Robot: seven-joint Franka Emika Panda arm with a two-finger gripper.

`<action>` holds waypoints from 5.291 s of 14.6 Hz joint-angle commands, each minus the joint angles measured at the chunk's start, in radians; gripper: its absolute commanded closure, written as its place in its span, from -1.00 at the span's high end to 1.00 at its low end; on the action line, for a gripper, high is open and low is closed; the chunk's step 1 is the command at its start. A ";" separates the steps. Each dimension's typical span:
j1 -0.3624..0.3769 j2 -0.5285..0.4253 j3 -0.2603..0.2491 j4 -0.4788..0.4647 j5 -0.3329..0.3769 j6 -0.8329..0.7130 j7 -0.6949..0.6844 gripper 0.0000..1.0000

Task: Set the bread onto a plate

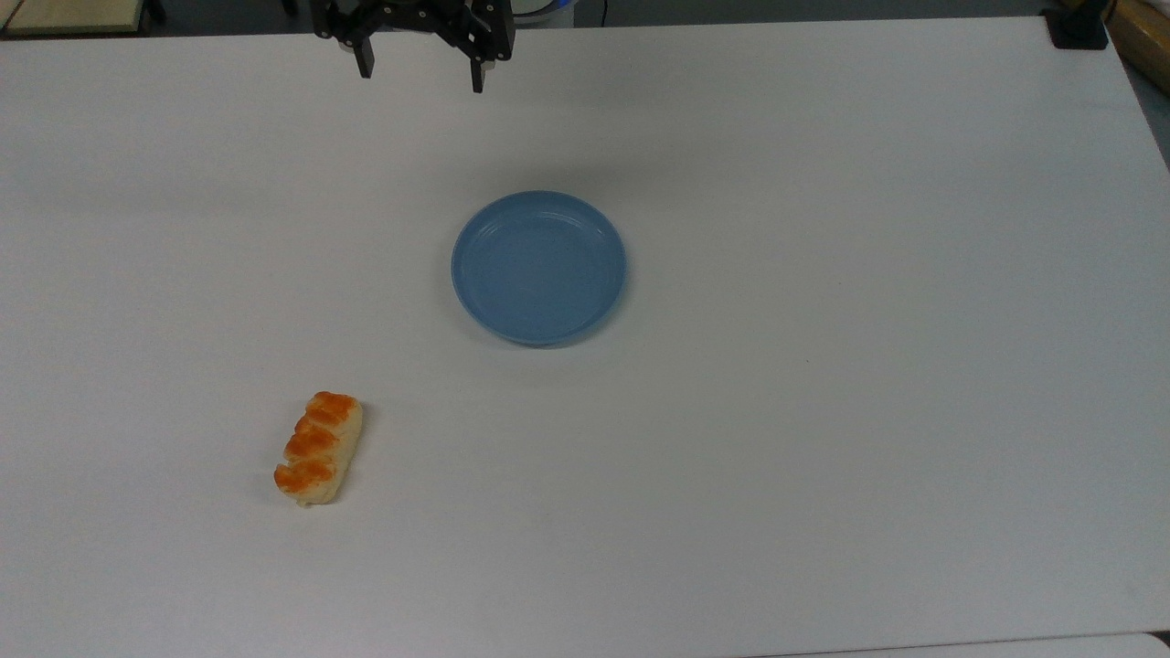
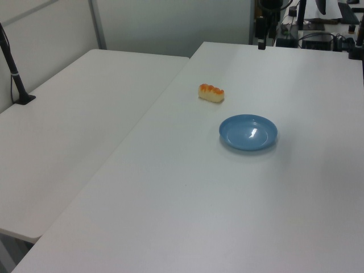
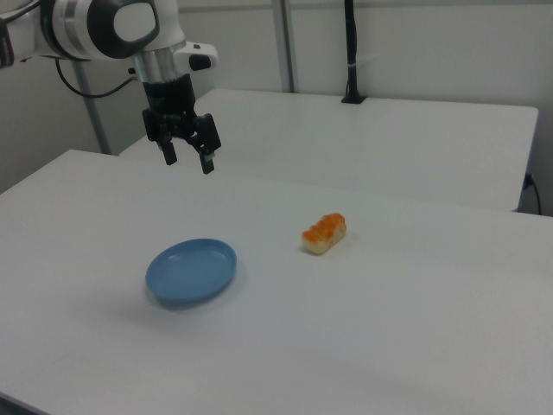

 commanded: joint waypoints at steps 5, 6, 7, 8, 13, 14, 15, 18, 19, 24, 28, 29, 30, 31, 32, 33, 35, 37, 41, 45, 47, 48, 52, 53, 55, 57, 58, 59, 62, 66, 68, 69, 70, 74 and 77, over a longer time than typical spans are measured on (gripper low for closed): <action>-0.002 -0.007 -0.003 -0.022 -0.004 0.025 -0.019 1.00; -0.002 -0.007 -0.003 -0.022 -0.004 0.025 -0.019 1.00; -0.002 -0.007 -0.003 -0.022 -0.004 0.025 -0.019 1.00; -0.002 -0.007 -0.009 -0.020 -0.004 0.027 -0.019 1.00; -0.002 -0.007 -0.009 -0.022 -0.004 0.027 -0.019 1.00; -0.004 -0.006 -0.009 -0.020 -0.004 0.028 -0.021 1.00; -0.005 -0.004 -0.009 -0.022 -0.004 0.033 -0.021 1.00; -0.005 0.017 -0.009 -0.019 -0.001 0.091 -0.016 1.00; -0.005 0.030 -0.009 -0.016 0.000 0.107 -0.016 1.00; -0.027 0.120 -0.024 0.004 -0.004 0.281 -0.004 1.00; -0.077 0.324 -0.032 0.114 0.005 0.410 0.079 1.00; -0.091 0.355 -0.032 0.130 0.006 0.447 0.108 1.00; -0.100 0.400 -0.032 0.145 0.006 0.523 0.175 1.00; -0.100 0.428 -0.032 0.150 0.003 0.579 0.229 1.00; -0.103 0.456 -0.033 0.156 -0.001 0.626 0.273 1.00; -0.108 0.480 -0.033 0.158 -0.006 0.657 0.297 1.00; -0.111 0.520 -0.033 0.161 -0.021 0.693 0.297 1.00; -0.111 0.566 -0.033 0.162 -0.069 0.739 0.300 1.00; -0.116 0.657 -0.047 0.234 -0.070 0.776 0.308 1.00; -0.111 0.706 -0.047 0.244 -0.073 0.812 0.308 0.80; -0.112 0.706 -0.047 0.245 -0.092 0.812 0.308 0.24; -0.112 0.706 -0.047 0.245 -0.093 0.814 0.308 -0.02; -0.112 0.685 -0.047 0.245 -0.093 0.812 0.302 -0.23; -0.112 0.641 -0.047 0.237 -0.093 0.808 0.298 -0.23; -0.112 0.564 -0.046 0.215 -0.090 0.797 0.286 -0.21; -0.109 0.478 -0.044 0.162 -0.087 0.773 0.277 -0.16; -0.106 0.435 -0.043 0.144 -0.087 0.750 0.275 -0.16; -0.102 0.395 -0.043 0.123 -0.086 0.718 0.269 -0.16; -0.057 0.244 -0.035 0.052 -0.072 0.581 0.223 -0.13; 0.022 0.120 -0.021 -0.042 -0.041 0.474 0.220 -0.09; 0.073 0.100 -0.006 -0.091 -0.041 0.428 0.220 -0.09; 0.093 0.108 -0.006 -0.102 -0.041 0.409 0.217 -0.08; 0.119 0.125 -0.006 -0.127 -0.046 0.397 0.217 -0.08; 0.161 0.209 -0.003 -0.174 -0.073 0.397 0.219 -0.08; 0.161 0.244 0.020 -0.206 -0.095 0.398 0.217 -0.06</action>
